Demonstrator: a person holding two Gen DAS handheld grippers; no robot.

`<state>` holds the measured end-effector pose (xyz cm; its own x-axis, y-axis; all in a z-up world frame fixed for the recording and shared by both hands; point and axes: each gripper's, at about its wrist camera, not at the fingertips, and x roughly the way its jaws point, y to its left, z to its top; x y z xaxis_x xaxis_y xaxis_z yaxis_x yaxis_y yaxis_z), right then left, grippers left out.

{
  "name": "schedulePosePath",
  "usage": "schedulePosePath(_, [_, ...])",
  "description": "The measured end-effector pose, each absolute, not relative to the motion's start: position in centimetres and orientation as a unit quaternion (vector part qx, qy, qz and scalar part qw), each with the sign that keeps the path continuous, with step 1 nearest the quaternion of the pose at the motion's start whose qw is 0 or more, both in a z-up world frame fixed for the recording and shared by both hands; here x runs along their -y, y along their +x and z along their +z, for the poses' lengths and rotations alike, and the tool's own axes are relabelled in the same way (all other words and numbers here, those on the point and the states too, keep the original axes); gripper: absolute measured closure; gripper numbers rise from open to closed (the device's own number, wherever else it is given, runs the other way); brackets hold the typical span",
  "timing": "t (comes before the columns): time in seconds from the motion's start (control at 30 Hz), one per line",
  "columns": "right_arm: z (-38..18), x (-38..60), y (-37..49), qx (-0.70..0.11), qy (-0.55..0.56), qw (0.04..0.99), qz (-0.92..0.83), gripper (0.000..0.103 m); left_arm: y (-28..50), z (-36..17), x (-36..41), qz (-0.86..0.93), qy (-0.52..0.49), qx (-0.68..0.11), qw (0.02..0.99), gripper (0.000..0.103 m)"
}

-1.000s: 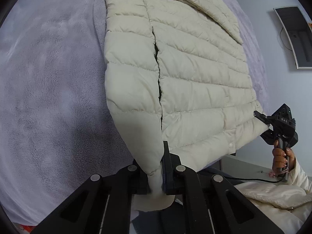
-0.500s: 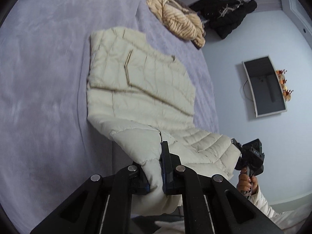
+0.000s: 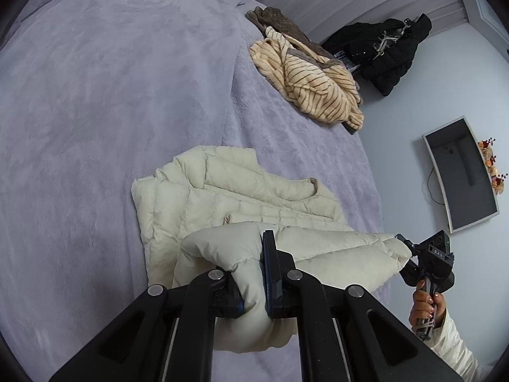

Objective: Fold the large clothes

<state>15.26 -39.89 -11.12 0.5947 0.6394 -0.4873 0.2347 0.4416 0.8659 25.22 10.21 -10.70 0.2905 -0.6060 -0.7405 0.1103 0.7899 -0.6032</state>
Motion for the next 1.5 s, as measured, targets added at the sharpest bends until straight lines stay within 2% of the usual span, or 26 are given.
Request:
schedulePosePath(0.23, [-18.1, 40.7, 22.3, -0.47, 0.495, 0.722, 0.113, 0.091, 29.5, -16.3, -9.0, -0.208, -0.194, -0.582, 0.762, 0.093])
schedulePosePath(0.3, [-19.7, 40.8, 23.2, -0.47, 0.496, 0.721, 0.111, 0.088, 29.9, -17.4, -8.9, -0.197, -0.186, -0.591, 0.76, 0.087])
schedulePosePath(0.37, [-20.8, 40.9, 23.8, -0.469, 0.499, 0.721, 0.106, 0.088, 30.1, -17.9, -8.9, -0.177, -0.176, -0.595, 0.764, 0.071])
schedulePosePath(0.4, [-21.2, 41.0, 24.1, -0.467, 0.502, 0.72, 0.104, 0.087, 30.0, -17.7, -9.0, -0.167, -0.169, -0.593, 0.769, 0.066])
schedulePosePath(0.43, [-21.4, 41.1, 24.2, -0.464, 0.506, 0.72, 0.102, 0.085, 29.9, -17.4, -8.9, -0.163, -0.163, -0.588, 0.775, 0.052])
schedulePosePath(0.47, [-21.4, 41.1, 24.4, -0.462, 0.507, 0.721, 0.101, 0.08, 29.6, -16.8, -8.9, -0.159, -0.154, -0.579, 0.785, 0.03])
schedulePosePath(0.53, [-20.8, 41.0, 24.7, -0.458, 0.501, 0.727, 0.106, 0.056, 29.0, -15.1, -9.0, -0.122, -0.112, -0.554, 0.816, 0.0])
schedulePosePath(0.57, [-20.3, 41.0, 24.8, -0.453, 0.495, 0.733, 0.109, 0.03, 28.8, -14.3, -9.1, -0.118, -0.098, -0.542, 0.826, 0.0])
schedulePosePath(0.6, [-19.6, 41.0, 24.9, -0.447, 0.488, 0.742, 0.109, 0.022, 28.8, -13.7, -9.3, -0.121, -0.094, -0.537, 0.829, 0.0])
schedulePosePath(0.9, [-15.3, 42.0, 23.2, -0.424, 0.461, 0.776, 0.077, 0.022, 27.0, -10.3, -10.8, -0.09, -0.106, -0.496, 0.857, 0.0])
schedulePosePath(0.93, [-15.1, 41.9, 22.8, -0.421, 0.465, 0.775, 0.083, 0.023, 26.9, -10.4, -10.6, -0.096, -0.107, -0.498, 0.855, 0.0])
schedulePosePath(1.0, [-15.3, 41.7, 22.1, -0.424, 0.469, 0.769, 0.091, 0.032, 26.9, -11.5, -9.9, -0.095, -0.088, -0.512, 0.849, 0.0])
schedulePosePath(1.13, [-17.5, 41.3, 21.7, -0.455, 0.466, 0.756, 0.069, 0.032, 26.6, -14.7, -8.6, -0.082, -0.061, -0.542, 0.834, 0.0])
schedulePosePath(1.33, [-17.8, 42.4, 18.0, -0.456, 0.449, 0.768, 0.036, 0.031, 24.6, -16.5, -10.4, -0.101, -0.102, -0.569, 0.81, 0.0])
schedulePosePath(1.4, [-17.9, 42.7, 16.4, -0.46, 0.445, 0.768, 0.026, 0.026, 23.9, -17.1, -11.5, -0.093, -0.112, -0.578, 0.803, 0.0])
schedulePosePath(1.5, [-18.4, 43.4, 13.4, -0.464, 0.454, 0.761, 0.007, 0.025, 22.8, -17.6, -13.2, -0.093, -0.148, -0.588, 0.79, 0.0])
